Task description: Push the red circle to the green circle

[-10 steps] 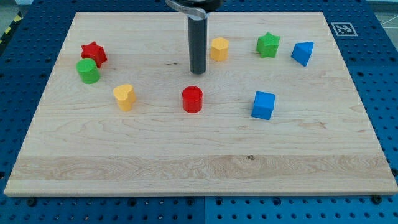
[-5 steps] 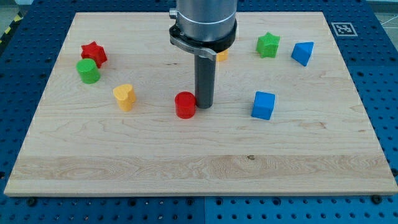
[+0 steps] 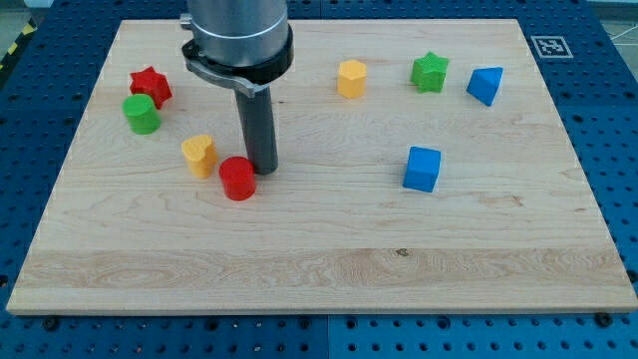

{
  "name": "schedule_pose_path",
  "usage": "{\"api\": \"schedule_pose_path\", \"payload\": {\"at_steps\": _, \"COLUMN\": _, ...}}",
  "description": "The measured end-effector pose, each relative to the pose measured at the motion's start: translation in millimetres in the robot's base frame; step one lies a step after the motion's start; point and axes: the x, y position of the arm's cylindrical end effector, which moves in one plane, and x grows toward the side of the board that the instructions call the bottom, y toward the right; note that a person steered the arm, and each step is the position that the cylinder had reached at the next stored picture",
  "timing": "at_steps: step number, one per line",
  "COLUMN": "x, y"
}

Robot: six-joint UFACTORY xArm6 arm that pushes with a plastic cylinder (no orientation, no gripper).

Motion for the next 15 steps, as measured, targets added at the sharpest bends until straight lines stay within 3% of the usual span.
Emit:
{"api": "schedule_pose_path", "payload": {"at_steps": 3, "x": 1.7, "y": -36.6}}
{"api": "schedule_pose_path", "payload": {"at_steps": 4, "x": 46.0, "y": -18.3}}
{"api": "schedule_pose_path", "payload": {"at_steps": 7, "x": 50.1, "y": -19.5}}
{"api": "schedule_pose_path", "payload": {"at_steps": 8, "x": 64.6, "y": 16.2}}
{"api": "schedule_pose_path", "payload": {"at_steps": 9, "x": 101.1, "y": 14.9}}
{"api": "schedule_pose_path", "payload": {"at_steps": 11, "x": 103.6, "y": -48.9}}
{"api": "schedule_pose_path", "payload": {"at_steps": 13, "x": 45.3, "y": -90.2}}
{"api": "schedule_pose_path", "payload": {"at_steps": 14, "x": 40.5, "y": -99.8}}
{"api": "schedule_pose_path", "payload": {"at_steps": 15, "x": 78.6, "y": -90.0}}
